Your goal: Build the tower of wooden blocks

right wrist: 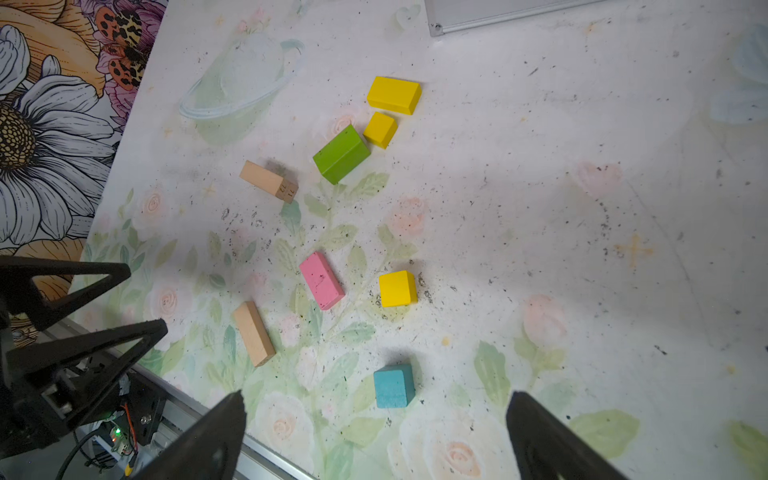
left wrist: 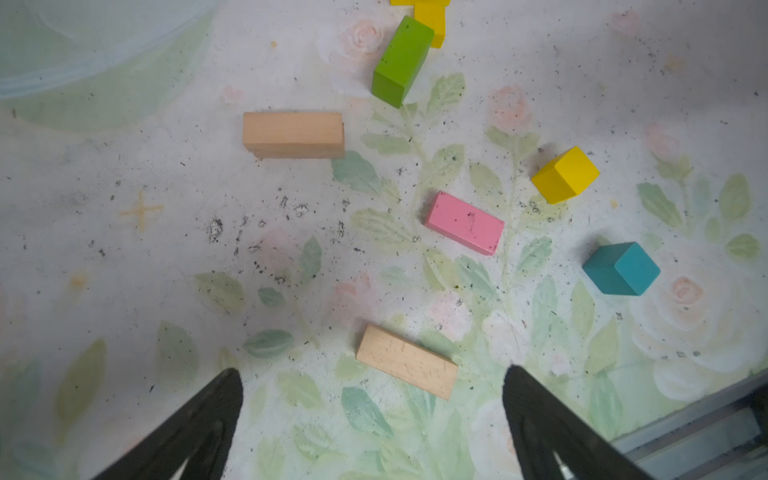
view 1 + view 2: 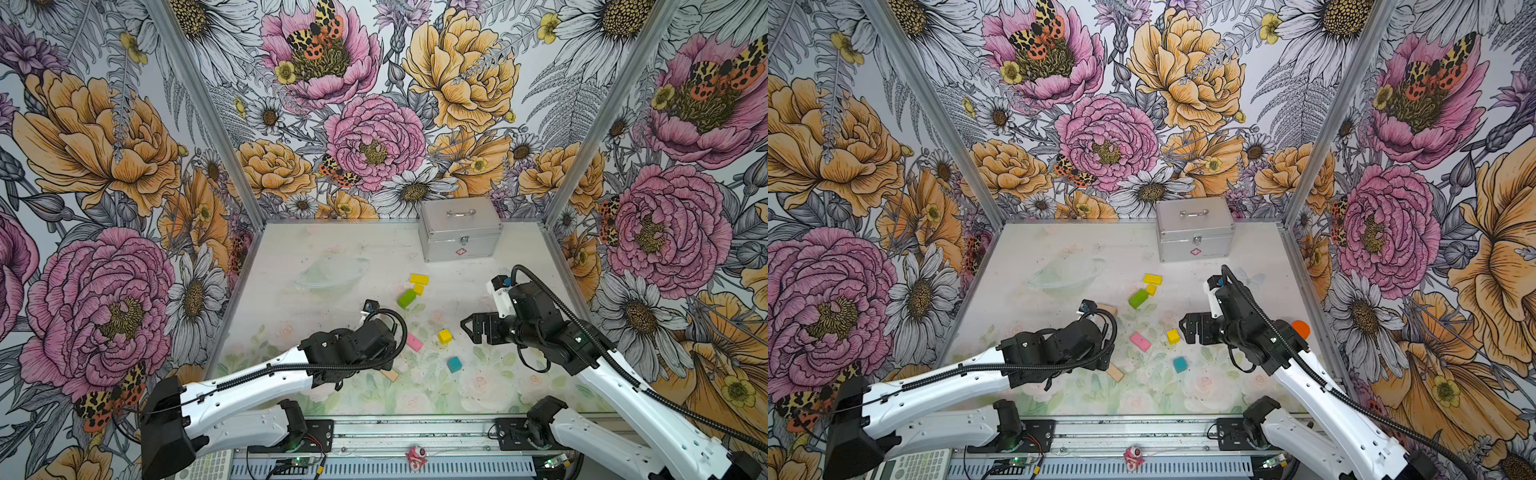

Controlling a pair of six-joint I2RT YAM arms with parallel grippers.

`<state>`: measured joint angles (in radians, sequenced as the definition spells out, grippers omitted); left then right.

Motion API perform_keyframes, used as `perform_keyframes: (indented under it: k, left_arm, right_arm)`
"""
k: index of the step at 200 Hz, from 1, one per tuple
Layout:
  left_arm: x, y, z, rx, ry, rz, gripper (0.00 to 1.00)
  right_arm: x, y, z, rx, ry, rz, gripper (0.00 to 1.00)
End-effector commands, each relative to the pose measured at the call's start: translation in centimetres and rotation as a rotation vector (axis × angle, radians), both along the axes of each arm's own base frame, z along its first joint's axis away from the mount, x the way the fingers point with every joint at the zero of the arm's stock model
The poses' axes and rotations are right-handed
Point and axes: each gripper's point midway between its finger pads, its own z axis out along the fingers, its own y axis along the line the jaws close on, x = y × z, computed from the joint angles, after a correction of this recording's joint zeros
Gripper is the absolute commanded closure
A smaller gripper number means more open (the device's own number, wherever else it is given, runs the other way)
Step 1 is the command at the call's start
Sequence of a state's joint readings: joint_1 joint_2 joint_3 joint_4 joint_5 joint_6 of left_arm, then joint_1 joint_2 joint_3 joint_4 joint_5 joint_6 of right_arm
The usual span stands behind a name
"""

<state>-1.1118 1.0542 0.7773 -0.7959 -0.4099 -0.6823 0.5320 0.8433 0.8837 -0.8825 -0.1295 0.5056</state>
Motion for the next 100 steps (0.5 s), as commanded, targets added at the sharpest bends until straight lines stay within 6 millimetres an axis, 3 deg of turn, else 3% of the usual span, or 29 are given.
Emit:
perform_keyframes:
  k: [1,40,100]
  left_arm:
    - [-0.5,0.1,-0.5,-0.028,-0.028,0.066,0.01]
    - [-2.0,0.2,-3.1,0.058,-0.016,0.01,0.01]
    - [-2.5,-0.6,-4.8,0.083,0.018,-0.07,0.01]
  right_arm:
    - [-0.8,-0.1,-0.4,0.006,0.016,0.002,0.0]
    - [-1.9,0.3,-0.2,0.062,0.036,0.018,0.0]
    - [-3.0,-0.2,-1.9,0.062,0.086,0.002,0.0]
